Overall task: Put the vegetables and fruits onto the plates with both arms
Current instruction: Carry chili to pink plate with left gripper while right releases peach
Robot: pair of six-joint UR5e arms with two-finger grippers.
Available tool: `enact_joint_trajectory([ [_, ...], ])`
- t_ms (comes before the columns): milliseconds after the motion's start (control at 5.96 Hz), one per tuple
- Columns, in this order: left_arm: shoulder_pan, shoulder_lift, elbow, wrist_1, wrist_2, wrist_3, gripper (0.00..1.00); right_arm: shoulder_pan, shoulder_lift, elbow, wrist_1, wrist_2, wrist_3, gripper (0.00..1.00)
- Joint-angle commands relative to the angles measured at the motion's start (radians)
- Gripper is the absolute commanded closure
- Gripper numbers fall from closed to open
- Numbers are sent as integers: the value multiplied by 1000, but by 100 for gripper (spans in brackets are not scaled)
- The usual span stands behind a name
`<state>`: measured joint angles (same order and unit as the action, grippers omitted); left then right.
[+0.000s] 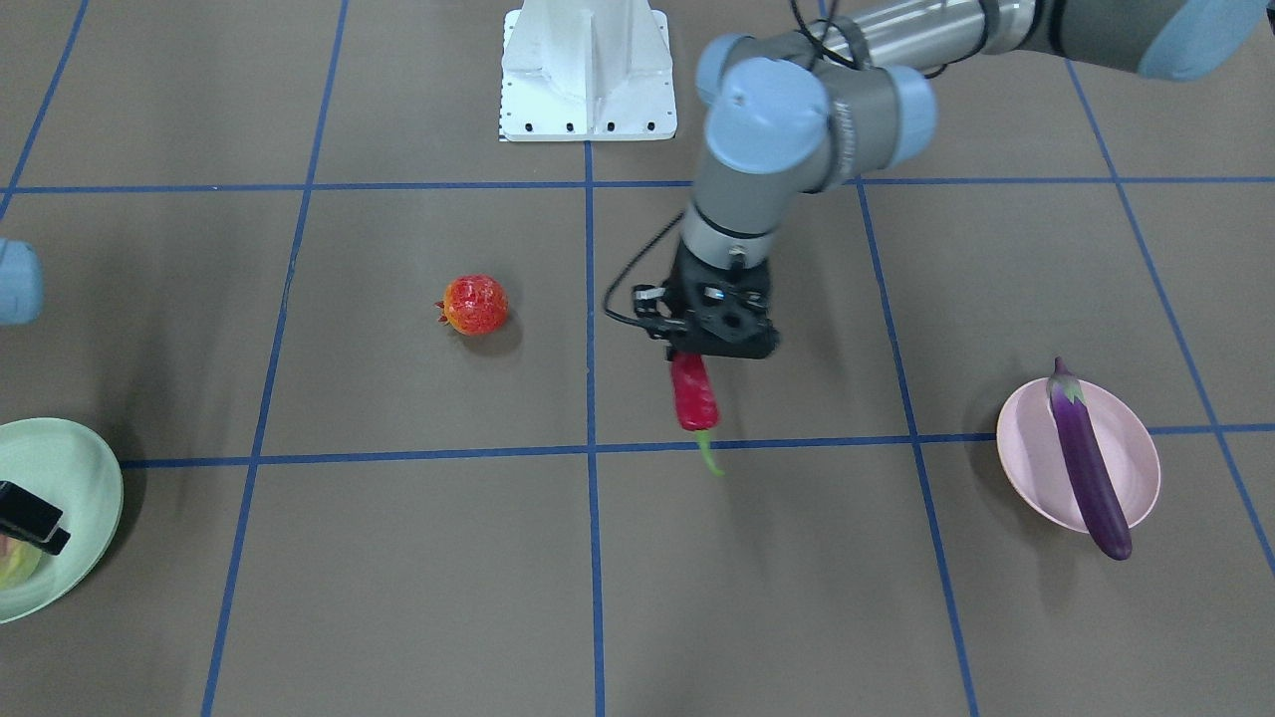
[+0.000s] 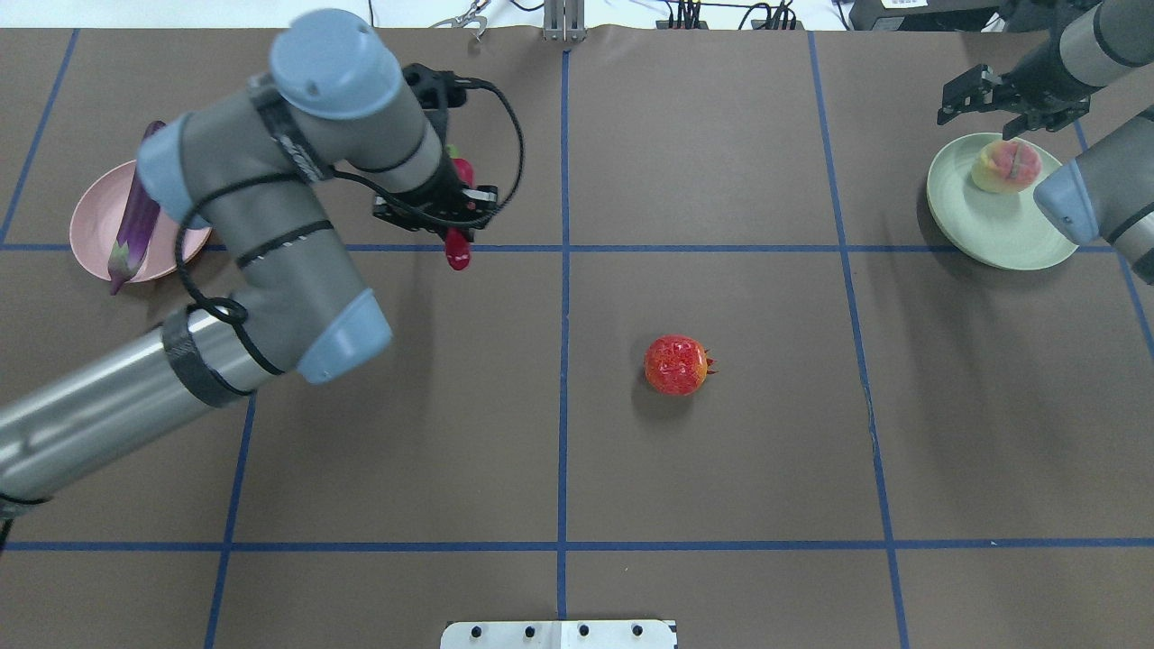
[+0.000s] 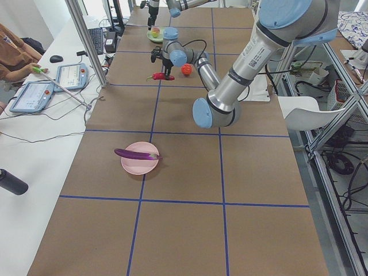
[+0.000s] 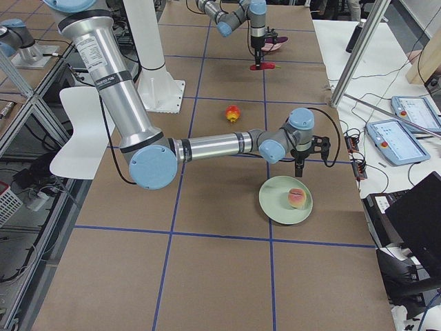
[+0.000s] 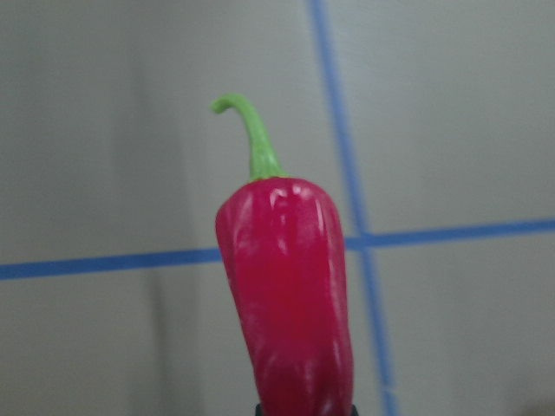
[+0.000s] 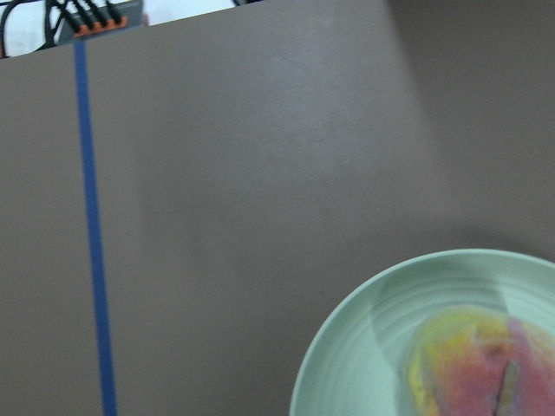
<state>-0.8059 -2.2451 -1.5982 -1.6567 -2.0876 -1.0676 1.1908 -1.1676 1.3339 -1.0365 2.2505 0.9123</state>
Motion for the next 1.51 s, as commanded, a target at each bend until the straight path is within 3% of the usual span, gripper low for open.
enact_joint_trajectory([
  [0,-120,205,-20,0,-88,8,100,-92,-14,153,4,46,200,0],
  [335,-174,344,-14,-12,-88,247,100,-187,-20,266,4,-1,356,0],
  [671,-226,345,78,-14,-89,375,100,-281,-23,341,3,-75,456,0],
  [839,-233,341,111,-15,-89,399,67,-298,-24,350,3,-91,459,0],
  [1006,-236,340,121,-17,-89,409,13,-303,-24,353,3,-98,480,0],
  [1174,-243,340,123,-17,-88,411,0,-322,-26,353,3,-130,482,0],
  [1342,-271,340,123,-17,-89,413,0,-326,-24,360,3,-132,481,0],
])
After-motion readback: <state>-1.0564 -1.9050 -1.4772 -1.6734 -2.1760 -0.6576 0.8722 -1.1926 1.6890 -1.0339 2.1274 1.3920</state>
